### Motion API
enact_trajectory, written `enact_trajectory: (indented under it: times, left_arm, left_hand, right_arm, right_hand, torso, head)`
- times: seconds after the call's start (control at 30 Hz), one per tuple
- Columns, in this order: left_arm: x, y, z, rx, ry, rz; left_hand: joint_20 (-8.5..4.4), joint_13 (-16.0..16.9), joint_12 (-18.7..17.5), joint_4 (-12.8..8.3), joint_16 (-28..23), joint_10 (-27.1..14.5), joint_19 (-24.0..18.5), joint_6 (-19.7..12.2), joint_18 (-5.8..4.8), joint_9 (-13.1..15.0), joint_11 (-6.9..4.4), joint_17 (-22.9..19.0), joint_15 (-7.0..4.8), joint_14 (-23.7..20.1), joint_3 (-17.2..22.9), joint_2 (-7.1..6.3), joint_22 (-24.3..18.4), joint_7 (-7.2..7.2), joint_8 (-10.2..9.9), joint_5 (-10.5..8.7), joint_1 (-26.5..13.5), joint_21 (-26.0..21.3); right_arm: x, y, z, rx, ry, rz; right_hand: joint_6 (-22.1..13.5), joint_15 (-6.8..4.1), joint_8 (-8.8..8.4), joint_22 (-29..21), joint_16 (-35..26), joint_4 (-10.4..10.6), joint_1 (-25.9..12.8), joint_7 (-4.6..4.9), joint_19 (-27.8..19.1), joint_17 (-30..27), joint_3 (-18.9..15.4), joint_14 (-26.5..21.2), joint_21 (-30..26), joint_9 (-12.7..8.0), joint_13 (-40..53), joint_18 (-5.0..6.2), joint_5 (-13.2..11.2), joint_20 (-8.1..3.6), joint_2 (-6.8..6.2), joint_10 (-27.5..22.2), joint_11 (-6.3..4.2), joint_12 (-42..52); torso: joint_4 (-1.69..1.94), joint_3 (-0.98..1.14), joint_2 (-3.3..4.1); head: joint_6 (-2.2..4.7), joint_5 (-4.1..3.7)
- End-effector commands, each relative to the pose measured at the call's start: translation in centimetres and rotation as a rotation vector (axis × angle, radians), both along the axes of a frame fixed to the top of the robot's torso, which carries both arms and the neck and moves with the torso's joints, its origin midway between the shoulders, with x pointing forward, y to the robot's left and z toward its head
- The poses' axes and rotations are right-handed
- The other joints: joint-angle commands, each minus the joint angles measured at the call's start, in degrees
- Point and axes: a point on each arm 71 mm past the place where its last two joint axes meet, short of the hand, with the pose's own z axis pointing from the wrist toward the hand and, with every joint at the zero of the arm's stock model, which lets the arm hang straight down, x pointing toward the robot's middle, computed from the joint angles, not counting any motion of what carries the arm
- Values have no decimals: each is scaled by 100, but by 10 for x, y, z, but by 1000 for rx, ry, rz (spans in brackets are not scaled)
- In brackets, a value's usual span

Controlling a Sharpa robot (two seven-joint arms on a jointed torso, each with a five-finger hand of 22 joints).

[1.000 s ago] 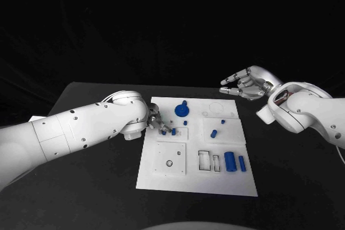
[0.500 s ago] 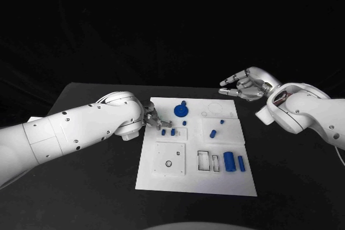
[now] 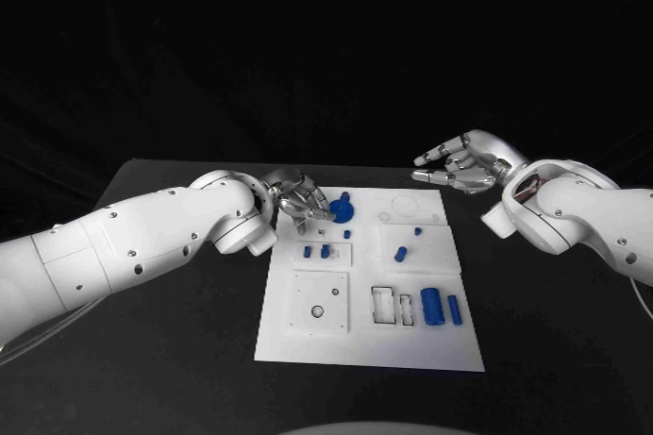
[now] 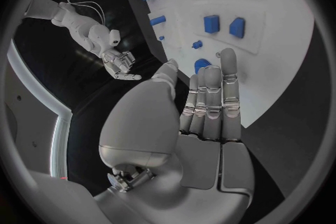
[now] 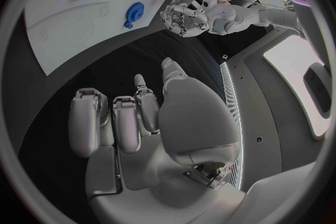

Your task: Assemble the parts on the task board

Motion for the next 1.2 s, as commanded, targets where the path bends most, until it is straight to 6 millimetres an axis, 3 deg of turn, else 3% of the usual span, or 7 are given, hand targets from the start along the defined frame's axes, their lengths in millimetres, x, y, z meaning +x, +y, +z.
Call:
enact_trajectory:
  times: [0.03, 0.1, 0.2, 0.37, 0.47, 0.73, 1.2]
  left_arm:
    - [4, -15, 12, 58, -255, -149]
    - [6, -18, 12, 95, -289, -169]
    - [9, -28, 9, 181, -357, -221]
    - [11, -43, 4, 279, -412, -283]
    - [11, -51, -1, 339, -422, -319]
    - [10, -62, -12, 432, -405, -362]
    - [6, -70, -21, 445, -381, -390]
  left_hand:
    - [-26, -487, -354, -78, 805, 290, 405, 411, 126, -442, -40, 681, -17, 609, 335, -216, 76, -13, -283, -28, 287, 204]
    - [-33, -671, -520, -100, 846, 306, 418, 531, 126, -594, -43, 696, -14, 614, 446, -298, 81, -49, -387, -65, 359, 207]
    - [-5, -1101, -943, -65, 868, 245, 468, 698, 111, -921, -8, 633, 7, 619, 541, -525, 80, -75, -640, -390, 312, 202]
    - [-53, -1897, -1513, -79, 1234, 560, 839, 1113, 112, -1561, -38, 896, -56, 985, 622, -695, 110, -144, -1139, -516, 249, 275]
    - [-116, -2201, -1680, -108, 1655, 714, 1279, 1294, -28, -1809, -77, 1369, -122, 1283, 608, -725, 870, -205, -1327, -544, 194, 1050]
    - [-206, -2556, -1862, -166, 1995, 1011, 1745, 1596, -217, -2076, -156, 1754, -217, 1563, 575, -736, 1819, -284, -1521, -539, 138, 1998]
    - [-242, -2747, -2002, -197, 1886, 1285, 1868, 1799, -262, -2191, -186, 1483, -242, 1563, 682, -675, 2061, -307, -1619, -531, 153, 2228]
  right_arm:
    - [0, 2, -1, 0, 1, 19]
    - [0, 2, -1, 0, 1, 20]
    - [0, 3, -1, 1, 2, 22]
    - [0, 5, -2, 2, 2, 25]
    - [0, 6, -2, 3, 3, 27]
    - [0, 7, -2, 4, 4, 31]
    - [1, 10, -2, 5, 5, 35]
  right_hand:
    - [-18, -19, 22, 1, -29, -6, -19, -23, -43, 607, -36, 399, -19, 8, 412, 58, 11, -5, 30, -56, -3, -27]
    - [-18, -19, 22, 1, -29, -6, -19, -23, -43, 607, -36, 399, -19, 8, 412, 58, 11, -5, 30, -56, -3, -27]
    - [-17, -19, 22, 8, -26, -7, -18, -23, -40, 613, -36, 400, -15, 9, 416, 56, 12, -5, 32, -53, -3, -21]
    - [-17, -19, 22, 8, -26, -7, -18, -23, -40, 613, -36, 400, -15, 9, 416, 56, 12, -5, 32, -53, -3, -21]
    - [-17, -19, 22, 8, -26, -7, -18, -23, -40, 613, -36, 400, -15, 9, 416, 56, 12, -5, 32, -53, -3, -21]
    - [-17, -19, 22, 8, -26, -7, -18, -23, -40, 613, -36, 400, -15, 9, 416, 56, 12, -5, 32, -53, -3, -21]
    - [-17, -19, 22, 8, -26, -7, -18, -23, -40, 613, -36, 400, -15, 9, 416, 56, 12, -5, 32, -53, -3, -21]
  torso:
    - [-10, -3, 2]
    - [-18, -3, 6]
    - [-23, 3, 9]
    - [-21, -3, 13]
    - [-16, 0, 15]
    - [-6, -1, 9]
    - [-4, 0, 7]
  head:
    - [23, -23]
    - [34, -30]
    - [52, -34]
    - [72, -49]
    - [76, -53]
    - [58, -73]
    - [30, -95]
